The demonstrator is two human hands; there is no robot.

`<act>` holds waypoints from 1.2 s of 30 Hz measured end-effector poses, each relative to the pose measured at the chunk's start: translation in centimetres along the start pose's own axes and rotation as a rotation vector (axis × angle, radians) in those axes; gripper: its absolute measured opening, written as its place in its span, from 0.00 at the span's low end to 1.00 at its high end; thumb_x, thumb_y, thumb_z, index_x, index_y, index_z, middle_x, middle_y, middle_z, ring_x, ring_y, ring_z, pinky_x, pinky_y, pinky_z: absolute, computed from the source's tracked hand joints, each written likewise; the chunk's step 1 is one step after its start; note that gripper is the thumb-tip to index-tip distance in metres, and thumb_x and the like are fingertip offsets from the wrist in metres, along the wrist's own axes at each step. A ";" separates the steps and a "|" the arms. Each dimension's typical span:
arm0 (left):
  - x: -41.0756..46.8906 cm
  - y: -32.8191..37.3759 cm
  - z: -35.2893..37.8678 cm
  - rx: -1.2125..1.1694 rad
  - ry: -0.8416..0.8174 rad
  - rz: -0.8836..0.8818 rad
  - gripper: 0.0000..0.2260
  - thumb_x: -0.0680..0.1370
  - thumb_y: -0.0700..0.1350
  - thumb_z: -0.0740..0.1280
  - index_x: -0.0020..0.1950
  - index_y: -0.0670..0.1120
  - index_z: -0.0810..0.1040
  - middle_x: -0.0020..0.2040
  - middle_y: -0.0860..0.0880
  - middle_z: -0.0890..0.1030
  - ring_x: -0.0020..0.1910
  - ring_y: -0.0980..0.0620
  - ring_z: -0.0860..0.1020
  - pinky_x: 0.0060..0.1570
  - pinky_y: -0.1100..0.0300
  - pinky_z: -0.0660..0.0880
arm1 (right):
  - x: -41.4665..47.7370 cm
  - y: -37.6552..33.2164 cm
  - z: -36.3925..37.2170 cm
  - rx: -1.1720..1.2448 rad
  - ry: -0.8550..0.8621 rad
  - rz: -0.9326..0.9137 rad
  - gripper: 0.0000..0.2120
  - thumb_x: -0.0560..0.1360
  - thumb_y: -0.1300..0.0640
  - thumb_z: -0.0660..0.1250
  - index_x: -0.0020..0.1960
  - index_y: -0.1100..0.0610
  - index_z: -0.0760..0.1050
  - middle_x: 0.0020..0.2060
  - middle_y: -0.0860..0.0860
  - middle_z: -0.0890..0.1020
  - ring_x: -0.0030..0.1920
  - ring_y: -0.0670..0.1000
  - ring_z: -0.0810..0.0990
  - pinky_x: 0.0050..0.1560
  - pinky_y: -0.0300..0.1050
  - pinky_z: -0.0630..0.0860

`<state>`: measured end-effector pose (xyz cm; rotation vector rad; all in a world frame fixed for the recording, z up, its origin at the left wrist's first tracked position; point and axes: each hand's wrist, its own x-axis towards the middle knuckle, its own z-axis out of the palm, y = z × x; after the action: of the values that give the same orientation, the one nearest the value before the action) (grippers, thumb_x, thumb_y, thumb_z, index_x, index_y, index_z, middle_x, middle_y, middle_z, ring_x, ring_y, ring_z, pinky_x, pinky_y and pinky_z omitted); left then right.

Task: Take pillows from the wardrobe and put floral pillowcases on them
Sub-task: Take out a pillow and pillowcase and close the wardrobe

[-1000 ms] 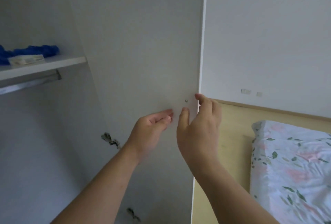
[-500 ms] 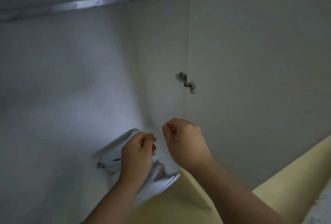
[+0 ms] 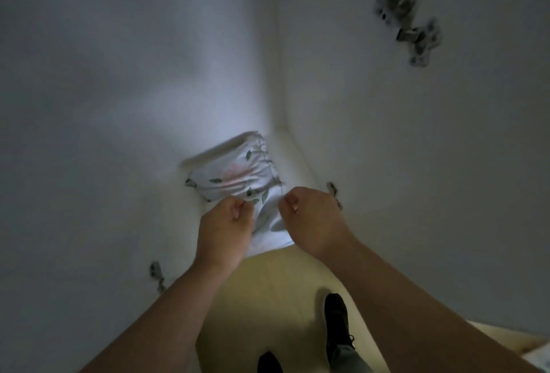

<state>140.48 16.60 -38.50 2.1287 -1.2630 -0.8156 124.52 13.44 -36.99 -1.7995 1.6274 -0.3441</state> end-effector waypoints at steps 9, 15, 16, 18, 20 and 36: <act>6.8 -11.9 10.6 0.214 -0.141 -0.125 0.08 0.82 0.48 0.61 0.45 0.48 0.75 0.38 0.53 0.80 0.37 0.53 0.78 0.33 0.63 0.68 | 9.2 9.9 11.5 -0.179 -0.366 0.076 0.17 0.82 0.49 0.57 0.54 0.58 0.80 0.54 0.52 0.83 0.57 0.54 0.80 0.57 0.43 0.73; 10.6 -23.4 17.8 0.241 -0.273 -0.251 0.08 0.82 0.49 0.60 0.53 0.49 0.77 0.49 0.49 0.83 0.47 0.50 0.81 0.47 0.56 0.78 | 14.3 17.5 22.6 -0.266 -0.524 0.207 0.16 0.81 0.50 0.61 0.62 0.60 0.76 0.59 0.56 0.81 0.61 0.55 0.79 0.62 0.44 0.73; 11.3 -25.2 18.8 0.246 -0.287 -0.271 0.09 0.82 0.49 0.61 0.56 0.48 0.78 0.51 0.49 0.83 0.49 0.50 0.81 0.50 0.55 0.78 | 15.1 19.0 24.6 -0.251 -0.530 0.240 0.17 0.81 0.50 0.63 0.64 0.60 0.74 0.60 0.56 0.81 0.61 0.55 0.78 0.61 0.44 0.72; 12.7 -28.7 20.7 0.252 -0.306 -0.314 0.10 0.82 0.48 0.61 0.59 0.47 0.78 0.54 0.50 0.83 0.50 0.50 0.80 0.48 0.58 0.76 | 16.8 21.6 28.4 -0.187 -0.527 0.321 0.24 0.79 0.48 0.65 0.71 0.60 0.68 0.63 0.57 0.79 0.62 0.55 0.78 0.57 0.43 0.71; 13.8 -31.7 22.4 0.231 -0.315 -0.366 0.10 0.81 0.47 0.62 0.61 0.47 0.77 0.57 0.50 0.82 0.50 0.50 0.81 0.46 0.59 0.73 | 18.6 24.1 31.8 -0.116 -0.479 0.413 0.33 0.77 0.48 0.69 0.75 0.61 0.62 0.63 0.58 0.79 0.62 0.57 0.78 0.53 0.42 0.71; 14.5 -37.3 27.0 -0.003 -0.300 -0.586 0.13 0.78 0.46 0.68 0.63 0.50 0.73 0.61 0.49 0.80 0.51 0.44 0.84 0.54 0.45 0.81 | 22.5 26.8 37.3 -0.335 -0.569 0.174 0.13 0.74 0.61 0.72 0.54 0.69 0.81 0.53 0.64 0.84 0.55 0.57 0.84 0.44 0.39 0.78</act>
<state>147.98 15.78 -86.15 2.4750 -0.7529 -1.4174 130.54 3.61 -86.80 -1.7531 1.4599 0.5075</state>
